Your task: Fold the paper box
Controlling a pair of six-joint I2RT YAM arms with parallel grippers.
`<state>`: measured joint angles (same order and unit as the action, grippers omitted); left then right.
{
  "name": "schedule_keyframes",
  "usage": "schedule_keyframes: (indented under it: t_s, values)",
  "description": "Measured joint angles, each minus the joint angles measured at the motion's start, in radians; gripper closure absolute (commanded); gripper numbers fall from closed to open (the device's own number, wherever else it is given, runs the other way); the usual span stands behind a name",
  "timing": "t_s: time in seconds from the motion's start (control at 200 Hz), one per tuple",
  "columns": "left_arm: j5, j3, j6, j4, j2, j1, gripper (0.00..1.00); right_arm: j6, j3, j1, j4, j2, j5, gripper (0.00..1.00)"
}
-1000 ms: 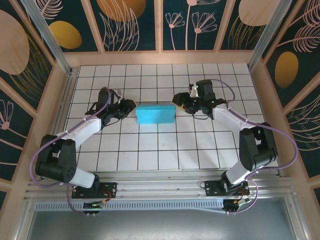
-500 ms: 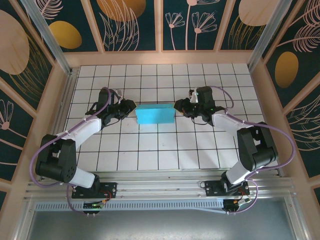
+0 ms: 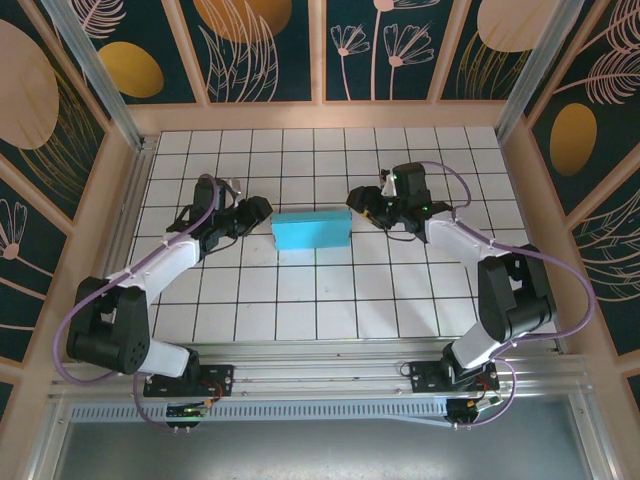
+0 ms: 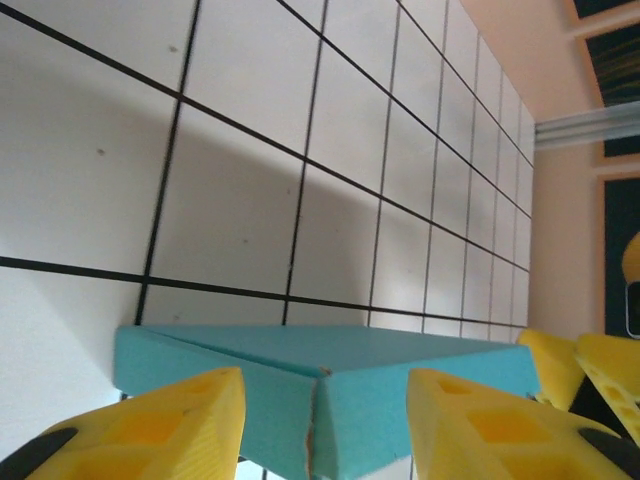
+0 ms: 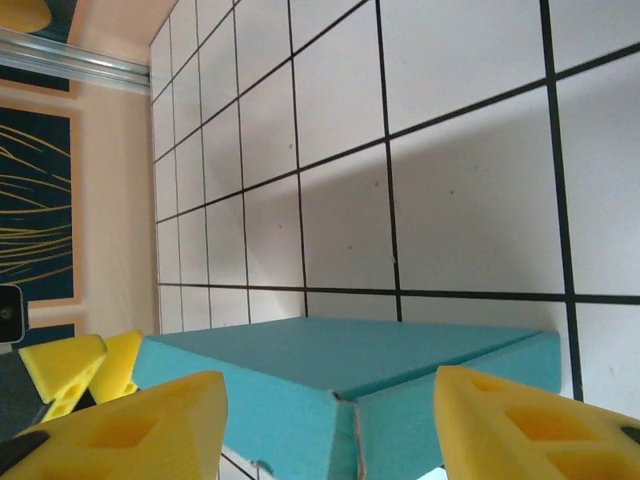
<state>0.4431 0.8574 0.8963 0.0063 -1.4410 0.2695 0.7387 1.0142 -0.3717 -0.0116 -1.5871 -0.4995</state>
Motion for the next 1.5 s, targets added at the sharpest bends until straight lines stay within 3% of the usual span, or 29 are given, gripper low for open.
schedule_keyframes:
  t_s: [0.175,0.676,0.921,1.151,1.497]
  values:
    - [0.043,-0.003,-0.005,-0.011,-0.026,0.002,0.54,0.004,0.002,-0.001,0.003,-0.055,-0.021,0.46]
    - [0.053,-0.080,-0.014,0.017,0.024,0.006,0.53,0.012,-0.035,-0.020,0.024,-0.047,-0.099,0.28]
    - [0.046,-0.088,-0.030,0.011,0.037,0.007,0.35,0.011,-0.035,-0.026,0.037,-0.047,-0.141,0.22]
    - [0.047,-0.111,-0.019,0.013,0.046,0.008,0.36,0.017,-0.040,-0.026,0.046,-0.047,-0.153,0.34]
    - [0.055,-0.126,-0.010,0.084,0.025,0.012,0.59,-0.011,-0.055,-0.027,0.049,-0.050,-0.115,0.60]
